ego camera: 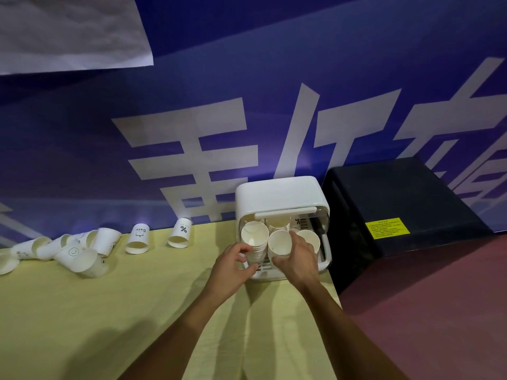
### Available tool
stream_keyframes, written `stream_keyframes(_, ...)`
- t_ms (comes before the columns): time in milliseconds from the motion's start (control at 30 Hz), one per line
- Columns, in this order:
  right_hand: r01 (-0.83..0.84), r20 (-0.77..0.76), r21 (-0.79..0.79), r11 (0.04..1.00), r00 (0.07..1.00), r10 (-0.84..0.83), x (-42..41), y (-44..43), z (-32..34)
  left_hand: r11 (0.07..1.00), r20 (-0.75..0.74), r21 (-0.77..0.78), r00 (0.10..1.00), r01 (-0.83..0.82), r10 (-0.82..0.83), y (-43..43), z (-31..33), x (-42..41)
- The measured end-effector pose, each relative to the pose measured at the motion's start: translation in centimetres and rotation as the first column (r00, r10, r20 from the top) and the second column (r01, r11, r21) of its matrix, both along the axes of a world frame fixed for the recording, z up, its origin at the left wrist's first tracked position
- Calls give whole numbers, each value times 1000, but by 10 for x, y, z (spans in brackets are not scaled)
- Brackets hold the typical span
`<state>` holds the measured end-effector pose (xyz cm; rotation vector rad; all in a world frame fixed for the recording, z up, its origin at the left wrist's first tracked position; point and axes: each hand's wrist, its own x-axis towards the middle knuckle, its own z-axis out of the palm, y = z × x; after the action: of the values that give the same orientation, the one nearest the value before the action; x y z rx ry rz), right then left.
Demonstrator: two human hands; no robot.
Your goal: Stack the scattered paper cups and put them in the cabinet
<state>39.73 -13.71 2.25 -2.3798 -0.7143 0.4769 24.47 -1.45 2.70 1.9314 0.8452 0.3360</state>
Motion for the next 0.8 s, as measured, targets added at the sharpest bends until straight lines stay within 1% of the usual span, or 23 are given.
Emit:
stream_keyframes(133,-54,9,-54,997,998,54,4,-1,-3,1000,-3,15,1000,6,-6,2,4,0)
stream_keyframes(200,-54,25,-48,997,998,56,4,-1,0,1000,6,16,1000,1,-1,4,5,-1)
stream_keyframes(267,-23,78,6,1000,997,22,0,-1,5,1000,7,6,1000,-5,5,7,4,-3)
stream_keyframes(367,-34,137,174,984,991,10,-15,7,13,1000,-10,12,1000,-24,24,10,6,-11)
stream_keyframes(433,-98,122,251,963,990,69,-33,18,17,998,-22,11,998,-58,58,12,7,-24)
stream_keyframes(500,-175,104,279,944,983,152,-52,33,19,993,-22,4,993,-115,115,17,9,-43)
stream_keyframes(633,-333,84,255,908,943,322,-96,69,22,969,11,-18,969,-247,247,35,12,-95)
stream_keyframes(800,-415,48,231,880,908,416,-170,118,18,936,-5,-23,936,-351,351,77,9,-181)
